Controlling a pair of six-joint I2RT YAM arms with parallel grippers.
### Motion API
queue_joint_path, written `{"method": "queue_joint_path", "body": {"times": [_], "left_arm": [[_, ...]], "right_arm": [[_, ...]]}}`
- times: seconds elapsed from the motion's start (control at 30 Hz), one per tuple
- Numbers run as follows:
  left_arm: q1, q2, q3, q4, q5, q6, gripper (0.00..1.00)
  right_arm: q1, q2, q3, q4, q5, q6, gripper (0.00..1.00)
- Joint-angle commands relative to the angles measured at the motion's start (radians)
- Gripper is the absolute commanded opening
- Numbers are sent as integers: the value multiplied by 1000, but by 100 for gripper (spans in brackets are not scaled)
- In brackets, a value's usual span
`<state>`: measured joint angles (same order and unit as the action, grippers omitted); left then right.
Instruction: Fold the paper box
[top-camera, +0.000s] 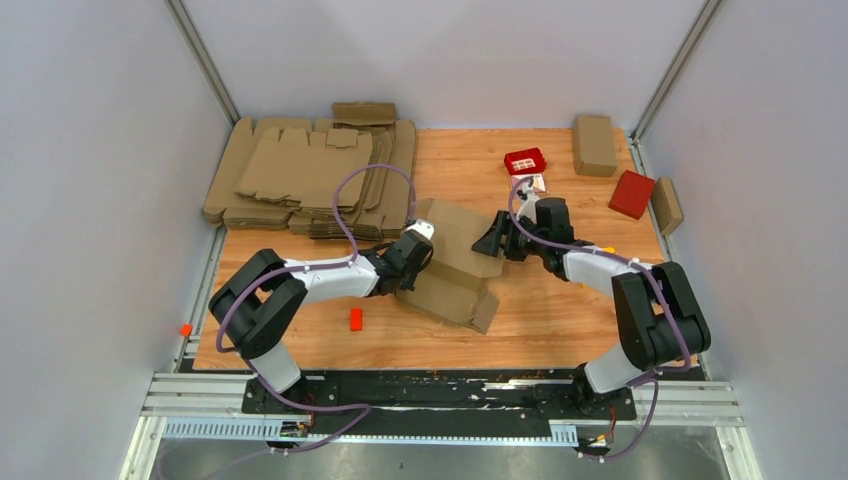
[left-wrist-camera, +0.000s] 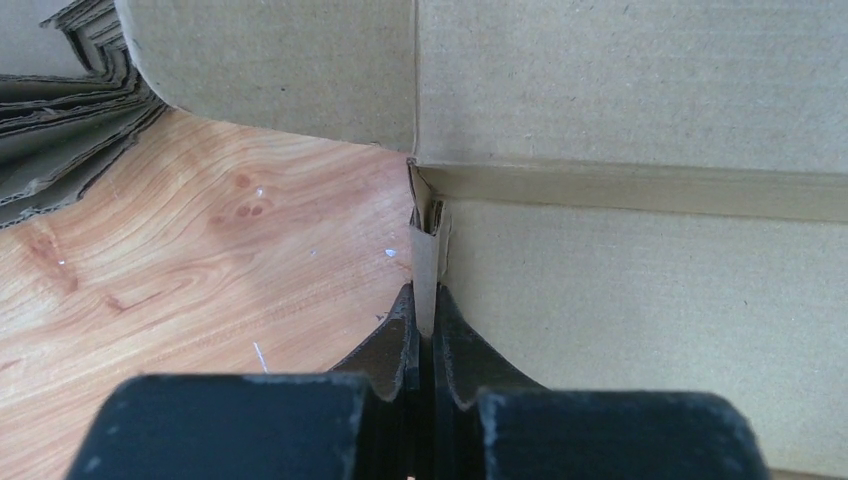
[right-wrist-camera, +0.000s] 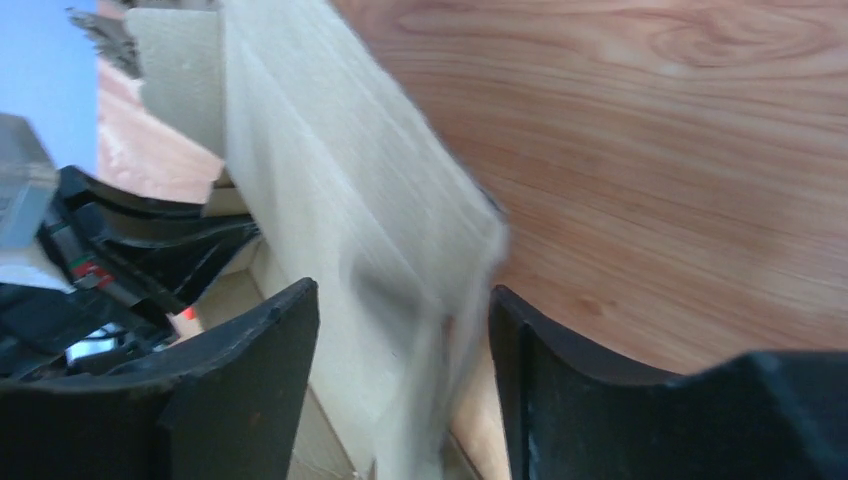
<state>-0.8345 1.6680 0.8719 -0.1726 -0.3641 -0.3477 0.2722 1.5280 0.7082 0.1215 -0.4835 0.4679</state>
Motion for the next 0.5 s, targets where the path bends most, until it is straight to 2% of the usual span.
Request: {"method": "queue_joint_path", "body": {"times": [0.0,0.1,0.13,0.33,0.47], "left_arm": [[-5,-10,-30,-9,75,13,9],[-3,-10,-30,-6,95,16,14],[-2,-9,-30,-7,99,15,15],[23,-35,-49,17,161,11,35],[42,-85,-57,21,194,5,41]], "right_arm": [[5,14,-1,223,-193,24,54],[12,-12,-31,272,-227,5,35],[20,-21,-34,270,-233,-11,32],[71,-63,-41,204,-185,-106,30],[76,-85,-46,197,-164,-127,29]]}}
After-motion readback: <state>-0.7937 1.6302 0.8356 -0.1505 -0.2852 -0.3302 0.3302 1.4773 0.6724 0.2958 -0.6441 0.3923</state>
